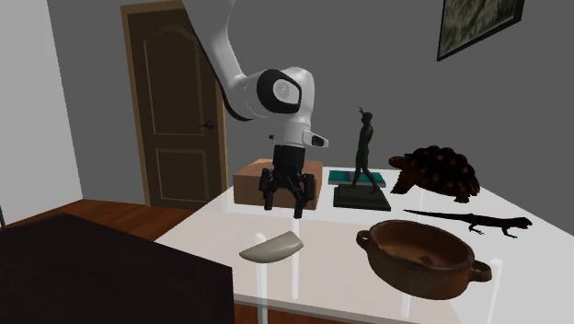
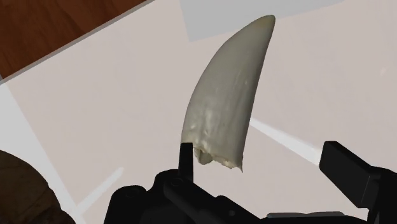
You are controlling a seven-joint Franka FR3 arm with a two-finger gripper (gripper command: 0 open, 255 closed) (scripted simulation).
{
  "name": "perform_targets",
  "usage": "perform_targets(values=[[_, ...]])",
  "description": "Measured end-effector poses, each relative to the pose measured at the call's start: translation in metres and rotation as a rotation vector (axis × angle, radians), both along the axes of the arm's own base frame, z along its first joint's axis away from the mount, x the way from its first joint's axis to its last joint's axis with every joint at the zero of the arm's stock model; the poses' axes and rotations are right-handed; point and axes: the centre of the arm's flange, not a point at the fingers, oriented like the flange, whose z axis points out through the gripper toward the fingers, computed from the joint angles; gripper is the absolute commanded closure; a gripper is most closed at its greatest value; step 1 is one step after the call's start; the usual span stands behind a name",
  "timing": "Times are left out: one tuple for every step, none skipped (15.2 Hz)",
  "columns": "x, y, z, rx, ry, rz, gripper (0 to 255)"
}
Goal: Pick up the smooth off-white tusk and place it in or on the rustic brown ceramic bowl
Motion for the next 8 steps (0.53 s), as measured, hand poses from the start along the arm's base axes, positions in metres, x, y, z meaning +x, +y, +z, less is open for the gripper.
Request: perform_targets(values=[[-0.002,0.0,-0.005,0.0,0.0,0.0,0],[-0.002,-0.001,-0.01,0.0,0.0,0.0,0],[-0.004,-0.001,-0.015,0.0,0.0,0.0,0],[-0.006,-0.002,-0.021,0.0,0.001,0.0,0],[-0.007,-0.001,-0.025,0.0,0.001,0.0,0],[-0.007,-0.001,-0.027,0.0,0.001,0.0,0],[-0.007,-0.001,-0.029,0.0,0.0,0.0,0],[-0.007,-0.001,-0.029,0.0,0.0,0.0,0]])
